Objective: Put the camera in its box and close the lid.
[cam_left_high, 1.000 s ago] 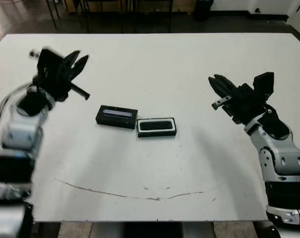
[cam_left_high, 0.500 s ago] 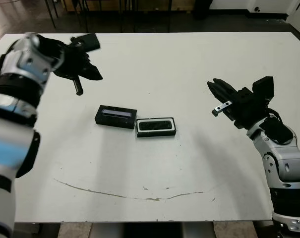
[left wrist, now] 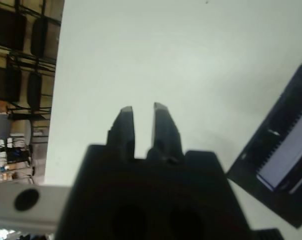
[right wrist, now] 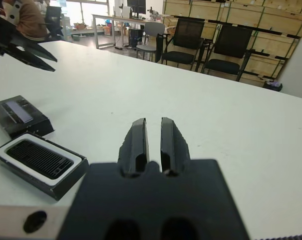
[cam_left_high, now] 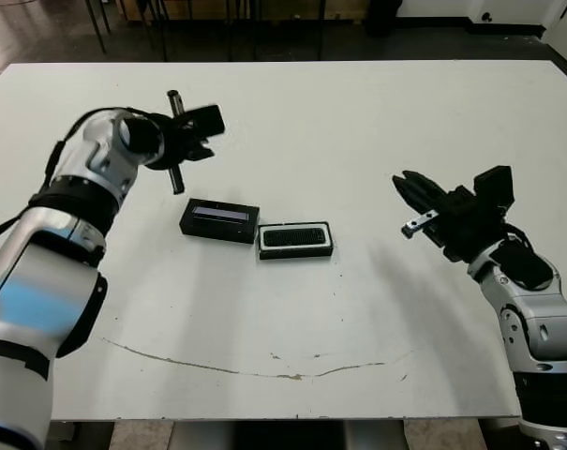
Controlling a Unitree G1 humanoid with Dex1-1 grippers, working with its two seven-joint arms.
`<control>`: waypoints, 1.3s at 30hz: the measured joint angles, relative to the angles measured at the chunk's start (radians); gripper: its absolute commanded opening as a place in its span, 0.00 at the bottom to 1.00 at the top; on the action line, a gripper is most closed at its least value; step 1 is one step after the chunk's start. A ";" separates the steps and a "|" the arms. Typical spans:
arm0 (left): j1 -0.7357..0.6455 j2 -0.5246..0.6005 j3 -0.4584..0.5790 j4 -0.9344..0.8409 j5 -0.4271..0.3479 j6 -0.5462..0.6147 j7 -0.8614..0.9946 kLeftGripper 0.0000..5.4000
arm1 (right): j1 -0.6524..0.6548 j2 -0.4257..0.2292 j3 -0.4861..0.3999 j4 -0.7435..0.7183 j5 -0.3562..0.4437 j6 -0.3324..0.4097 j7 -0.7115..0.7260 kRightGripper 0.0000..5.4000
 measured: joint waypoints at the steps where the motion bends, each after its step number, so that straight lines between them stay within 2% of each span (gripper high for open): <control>1: 0.000 -0.005 -0.001 0.007 0.002 -0.002 0.003 0.00 | 0.002 0.000 0.000 0.000 0.000 0.000 0.000 0.00; 5: -0.003 -0.026 -0.020 0.048 0.015 0.010 -0.050 0.00 | 0.008 -0.003 0.000 0.000 0.000 0.000 0.004 0.00; 12: -0.070 -0.056 -0.124 0.139 0.114 0.094 -0.254 0.00 | 0.022 -0.005 0.000 -0.027 0.002 0.013 0.005 0.00; 16: -0.102 -0.065 -0.164 0.167 0.157 0.105 -0.336 0.00 | 0.029 -0.005 -0.004 -0.032 0.016 0.032 0.003 0.00; 22: -0.114 -0.060 -0.179 0.179 0.177 0.105 -0.416 0.00 | 0.040 -0.005 -0.005 -0.035 0.029 0.046 0.003 0.00; 31: -0.110 0.002 -0.147 0.138 0.151 0.085 -0.569 0.00 | 0.049 -0.004 -0.002 -0.035 0.032 0.048 0.002 0.00; 35: -0.067 0.081 -0.103 -0.023 0.087 0.048 -0.650 0.00 | 0.049 -0.005 0.001 -0.030 0.021 0.044 0.002 0.00; 39: 0.033 0.146 -0.084 -0.218 0.029 0.045 -0.728 0.00 | 0.046 -0.005 0.004 -0.024 0.019 0.044 0.001 0.00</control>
